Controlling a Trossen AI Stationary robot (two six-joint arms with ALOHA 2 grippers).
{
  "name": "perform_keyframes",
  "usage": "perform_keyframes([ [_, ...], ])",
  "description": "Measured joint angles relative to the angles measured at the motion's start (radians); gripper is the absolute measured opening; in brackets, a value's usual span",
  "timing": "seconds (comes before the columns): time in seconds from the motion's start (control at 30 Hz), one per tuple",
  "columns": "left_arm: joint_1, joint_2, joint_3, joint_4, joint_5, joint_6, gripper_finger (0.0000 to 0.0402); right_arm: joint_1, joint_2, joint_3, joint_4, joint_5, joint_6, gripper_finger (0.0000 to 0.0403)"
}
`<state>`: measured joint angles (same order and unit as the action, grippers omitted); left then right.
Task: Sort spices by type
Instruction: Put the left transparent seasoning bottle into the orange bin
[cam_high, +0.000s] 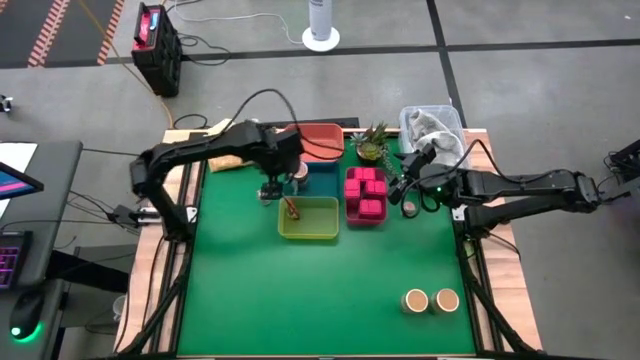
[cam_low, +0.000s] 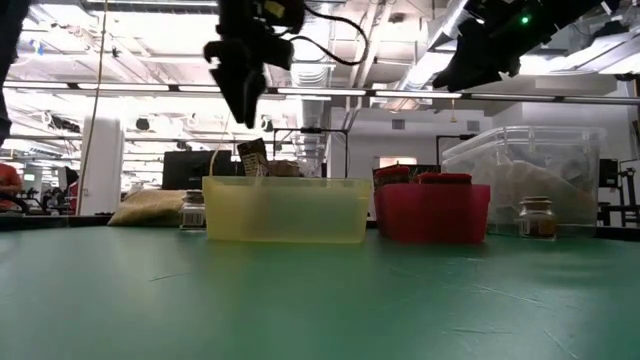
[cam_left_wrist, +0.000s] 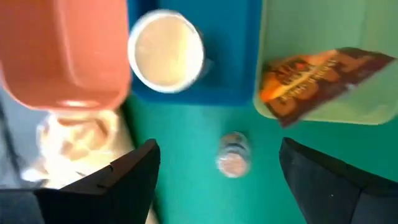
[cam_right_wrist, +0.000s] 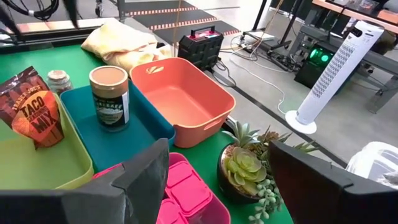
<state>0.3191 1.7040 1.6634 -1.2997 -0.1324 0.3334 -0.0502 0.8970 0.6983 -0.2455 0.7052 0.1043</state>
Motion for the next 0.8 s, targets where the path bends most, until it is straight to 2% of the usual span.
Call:
perform_keyframes([
  [0.17,-0.007,-0.148,-0.244,0.106,0.024,-0.074,0.0316,0.005,0.0,0.0,0.004,0.0,-0.005,0.0301],
  [0.33,-0.011,-0.238,-0.457,0.221,0.023,-0.119,0.0316,0.004,0.0,0.001,0.034,0.0,-0.027,0.0301],
  [0.47,-0.011,-0.25,-0.535,0.297,0.021,-0.142,0.0316,0.004,0.0,0.001,0.069,0.0,-0.043,0.0301],
  [0.8,-0.011,-0.25,-0.624,0.482,-0.018,-0.122,0.0316,0.005,0.0,0.001,0.066,0.0,-0.046,0.0301],
])
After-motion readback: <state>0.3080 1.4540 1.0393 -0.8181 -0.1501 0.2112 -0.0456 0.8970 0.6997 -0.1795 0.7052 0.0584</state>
